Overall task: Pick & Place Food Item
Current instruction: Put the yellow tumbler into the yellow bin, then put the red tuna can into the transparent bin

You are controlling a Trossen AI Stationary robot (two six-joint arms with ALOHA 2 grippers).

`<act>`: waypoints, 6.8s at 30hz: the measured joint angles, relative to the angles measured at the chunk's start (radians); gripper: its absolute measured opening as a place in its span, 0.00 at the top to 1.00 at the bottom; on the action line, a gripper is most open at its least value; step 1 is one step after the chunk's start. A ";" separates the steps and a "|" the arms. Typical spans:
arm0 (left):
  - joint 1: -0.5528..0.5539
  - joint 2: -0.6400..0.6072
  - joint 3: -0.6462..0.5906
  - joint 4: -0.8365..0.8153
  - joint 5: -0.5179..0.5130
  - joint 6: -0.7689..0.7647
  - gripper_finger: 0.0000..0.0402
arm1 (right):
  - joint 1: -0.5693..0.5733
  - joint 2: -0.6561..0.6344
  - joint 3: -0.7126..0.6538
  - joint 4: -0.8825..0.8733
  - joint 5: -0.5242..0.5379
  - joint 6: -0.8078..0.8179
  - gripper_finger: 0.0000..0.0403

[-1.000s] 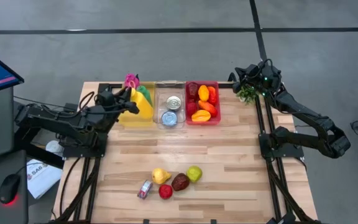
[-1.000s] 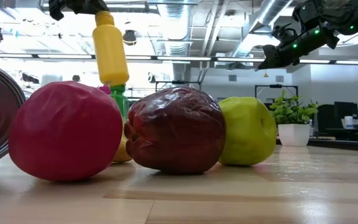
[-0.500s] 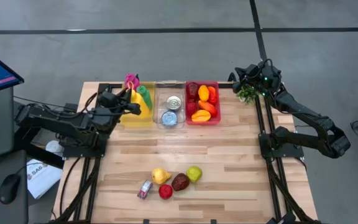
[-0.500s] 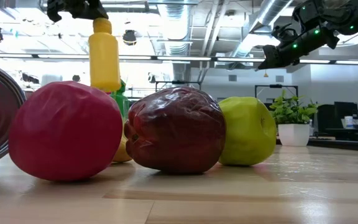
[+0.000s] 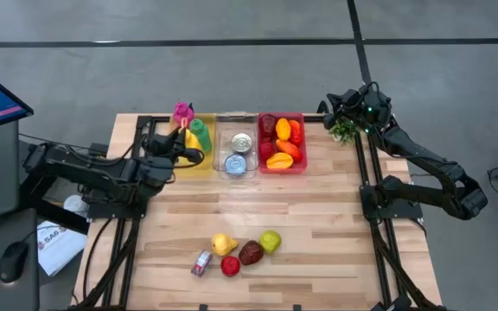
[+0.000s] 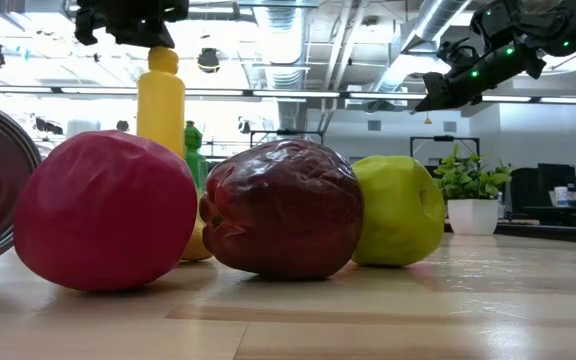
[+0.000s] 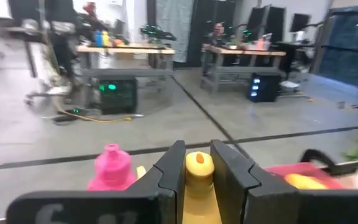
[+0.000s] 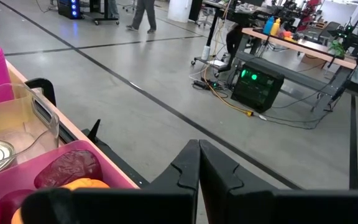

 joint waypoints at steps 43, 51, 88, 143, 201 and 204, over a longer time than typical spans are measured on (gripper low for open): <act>0.142 0.009 -0.288 -0.046 -0.025 -0.356 0.85 | 0.000 0.000 0.000 0.000 0.000 0.000 0.99; 0.142 0.009 -0.288 -0.044 -0.023 -0.354 0.77 | 0.000 0.000 0.000 0.000 0.000 0.000 0.99; 0.140 -0.122 -0.288 0.614 0.748 0.166 0.76 | 0.000 0.000 0.000 0.000 0.000 0.000 0.99; 0.147 0.017 -0.286 0.642 1.057 -0.072 1.00 | 0.003 0.000 0.000 -0.097 -0.001 0.048 0.99; -0.260 0.542 0.475 -0.472 1.105 -0.862 1.00 | 0.162 0.000 0.000 -0.249 -0.003 0.053 0.99; -0.294 0.567 0.520 -0.571 1.175 -0.959 1.00 | 0.162 0.000 0.000 -0.249 -0.003 0.053 0.99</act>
